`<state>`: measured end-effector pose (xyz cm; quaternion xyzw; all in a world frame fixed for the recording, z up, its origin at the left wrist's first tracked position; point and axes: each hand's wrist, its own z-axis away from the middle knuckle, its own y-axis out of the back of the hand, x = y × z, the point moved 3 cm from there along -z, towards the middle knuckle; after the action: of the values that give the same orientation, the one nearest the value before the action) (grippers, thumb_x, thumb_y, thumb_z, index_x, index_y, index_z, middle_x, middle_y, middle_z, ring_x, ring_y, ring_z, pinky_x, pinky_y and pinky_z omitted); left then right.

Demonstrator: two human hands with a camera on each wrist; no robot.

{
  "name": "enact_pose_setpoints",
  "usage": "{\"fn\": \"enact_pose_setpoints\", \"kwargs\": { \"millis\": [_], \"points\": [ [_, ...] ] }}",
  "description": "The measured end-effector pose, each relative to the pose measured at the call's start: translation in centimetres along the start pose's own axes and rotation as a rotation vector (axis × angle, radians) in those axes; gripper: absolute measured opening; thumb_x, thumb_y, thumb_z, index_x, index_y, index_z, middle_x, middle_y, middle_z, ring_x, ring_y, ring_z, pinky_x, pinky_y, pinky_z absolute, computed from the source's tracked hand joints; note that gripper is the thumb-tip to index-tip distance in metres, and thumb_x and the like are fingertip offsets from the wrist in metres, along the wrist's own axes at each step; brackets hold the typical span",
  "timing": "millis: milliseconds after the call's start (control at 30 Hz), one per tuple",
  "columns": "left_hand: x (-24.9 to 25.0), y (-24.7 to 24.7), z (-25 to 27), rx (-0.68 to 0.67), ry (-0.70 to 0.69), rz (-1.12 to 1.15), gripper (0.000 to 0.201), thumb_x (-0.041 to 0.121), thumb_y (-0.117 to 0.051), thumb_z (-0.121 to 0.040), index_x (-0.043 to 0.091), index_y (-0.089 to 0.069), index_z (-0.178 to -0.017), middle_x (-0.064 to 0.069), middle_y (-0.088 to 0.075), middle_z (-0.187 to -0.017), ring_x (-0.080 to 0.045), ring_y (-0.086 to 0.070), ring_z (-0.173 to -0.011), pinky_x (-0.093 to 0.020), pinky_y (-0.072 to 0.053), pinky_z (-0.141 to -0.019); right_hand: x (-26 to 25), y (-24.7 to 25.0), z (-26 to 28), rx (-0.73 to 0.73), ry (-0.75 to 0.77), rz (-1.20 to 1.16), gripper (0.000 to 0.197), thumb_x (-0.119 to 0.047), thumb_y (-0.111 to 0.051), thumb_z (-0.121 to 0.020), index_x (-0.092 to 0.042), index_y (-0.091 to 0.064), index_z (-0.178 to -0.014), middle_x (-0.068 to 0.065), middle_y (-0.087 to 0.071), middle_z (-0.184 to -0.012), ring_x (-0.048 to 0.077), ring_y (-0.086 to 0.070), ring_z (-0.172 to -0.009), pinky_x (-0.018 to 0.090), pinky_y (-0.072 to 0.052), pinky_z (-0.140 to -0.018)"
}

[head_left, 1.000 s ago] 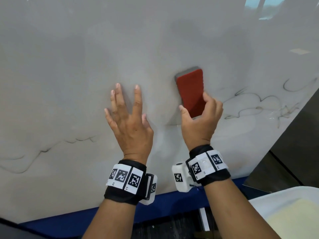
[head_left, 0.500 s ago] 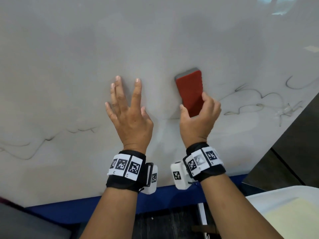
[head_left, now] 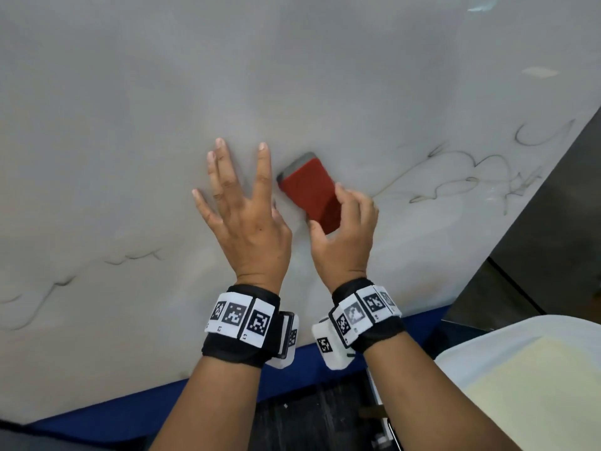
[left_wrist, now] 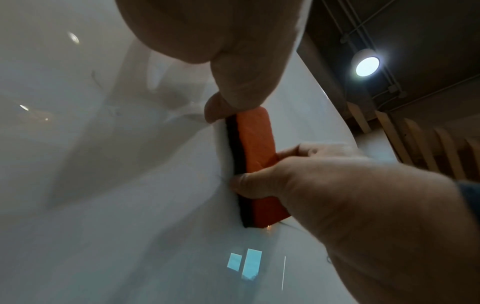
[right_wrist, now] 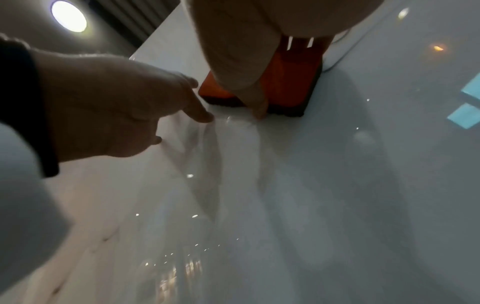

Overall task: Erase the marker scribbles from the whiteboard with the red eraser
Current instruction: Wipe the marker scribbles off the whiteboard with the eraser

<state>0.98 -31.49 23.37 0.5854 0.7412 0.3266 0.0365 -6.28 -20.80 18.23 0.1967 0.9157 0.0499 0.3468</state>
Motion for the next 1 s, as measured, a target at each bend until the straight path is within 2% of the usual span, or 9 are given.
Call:
{"fn": "enact_pose_setpoints", "kwargs": {
  "millis": [100,200,267,467,567,700,767,900,1000],
  "points": [
    [0.3,-0.3,0.1,0.004,-0.002,-0.002,0.091,-0.002,-0.062,-0.076,0.032,-0.027,-0.153,-0.016,-0.009,-0.163,-0.030,-0.005,-0.151,-0.061,-0.011,-0.118,1.2,1.2,-1.4,-0.030,0.083,0.041,0.061,-0.010,-0.081,-0.066,-0.002,-0.061,-0.123,0.013,-0.056,-0.116,0.024,-0.047,-0.108,0.036,-0.044,-0.098],
    [0.8,-0.5,0.2,0.006,0.006,-0.011,0.091,0.001,-0.062,-0.074,0.030,-0.027,-0.153,-0.017,-0.010,-0.163,-0.031,-0.007,-0.151,-0.061,-0.012,-0.118,3.1,3.0,-4.2,0.160,-0.089,-0.026,0.063,-0.016,-0.083,-0.069,0.001,-0.057,-0.124,0.016,-0.054,-0.119,0.030,-0.050,-0.112,0.047,-0.045,-0.099],
    [1.1,-0.6,0.3,0.019,0.034,0.011,0.087,0.003,-0.061,-0.075,0.028,-0.030,-0.153,-0.017,-0.011,-0.163,-0.031,-0.008,-0.151,-0.061,-0.014,-0.118,3.2,3.0,-4.4,0.206,-0.144,-0.054,0.065,-0.017,-0.083,-0.071,0.001,-0.055,-0.126,0.016,-0.052,-0.120,0.031,-0.050,-0.113,0.049,-0.047,-0.096],
    [2.2,-0.6,0.2,0.045,0.123,0.075,0.085,0.002,-0.055,-0.070,0.023,-0.036,-0.151,-0.016,-0.012,-0.163,-0.030,-0.006,-0.151,-0.058,-0.011,-0.119,2.3,0.6,0.5,-0.108,0.097,0.000,0.059,-0.011,-0.082,-0.068,-0.002,-0.060,-0.122,0.014,-0.056,-0.116,0.025,-0.048,-0.106,0.036,-0.045,-0.095],
    [2.1,-0.6,0.4,0.039,0.118,0.064,0.083,0.002,-0.058,-0.076,0.024,-0.033,-0.152,-0.015,-0.011,-0.163,-0.030,-0.006,-0.151,-0.058,-0.012,-0.119,3.2,1.7,-1.3,-0.073,0.109,-0.004,0.059,-0.014,-0.084,-0.066,-0.002,-0.061,-0.119,0.014,-0.056,-0.115,0.026,-0.049,-0.105,0.037,-0.046,-0.095],
    [1.5,-0.7,0.6,0.024,0.085,0.025,0.084,0.000,-0.060,-0.081,0.027,-0.028,-0.154,-0.012,-0.008,-0.164,-0.028,-0.006,-0.152,-0.059,-0.016,-0.118,4.0,2.6,-3.2,0.089,-0.031,-0.067,0.061,-0.016,-0.086,-0.067,0.002,-0.058,-0.118,0.016,-0.054,-0.118,0.031,-0.051,-0.110,0.045,-0.047,-0.096],
    [1.4,-0.7,0.5,0.030,0.082,0.018,0.088,-0.005,-0.057,-0.078,0.028,-0.028,-0.154,-0.011,-0.009,-0.164,-0.028,-0.006,-0.152,-0.059,-0.018,-0.118,3.2,1.8,-2.0,0.063,-0.065,-0.085,0.061,-0.015,-0.086,-0.067,0.001,-0.058,-0.118,0.016,-0.053,-0.118,0.030,-0.050,-0.110,0.044,-0.047,-0.096],
    [1.8,-0.5,0.5,0.051,0.100,0.062,0.090,-0.009,-0.049,-0.071,0.025,-0.033,-0.152,-0.013,-0.011,-0.163,-0.030,-0.009,-0.151,-0.060,-0.018,-0.117,2.0,0.1,1.0,-0.142,0.066,-0.052,0.059,-0.014,-0.085,-0.065,-0.003,-0.060,-0.117,0.012,-0.053,-0.115,0.026,-0.049,-0.104,0.043,-0.048,-0.091],
    [1.8,-0.5,0.4,0.053,0.104,0.046,0.084,-0.006,-0.054,-0.076,0.025,-0.034,-0.152,-0.014,-0.013,-0.163,-0.031,-0.010,-0.150,-0.059,-0.020,-0.117,2.8,1.3,-1.0,-0.083,0.044,-0.063,0.059,-0.014,-0.086,-0.064,-0.003,-0.060,-0.115,0.013,-0.053,-0.115,0.025,-0.048,-0.105,0.042,-0.048,-0.093]
  ]
}}
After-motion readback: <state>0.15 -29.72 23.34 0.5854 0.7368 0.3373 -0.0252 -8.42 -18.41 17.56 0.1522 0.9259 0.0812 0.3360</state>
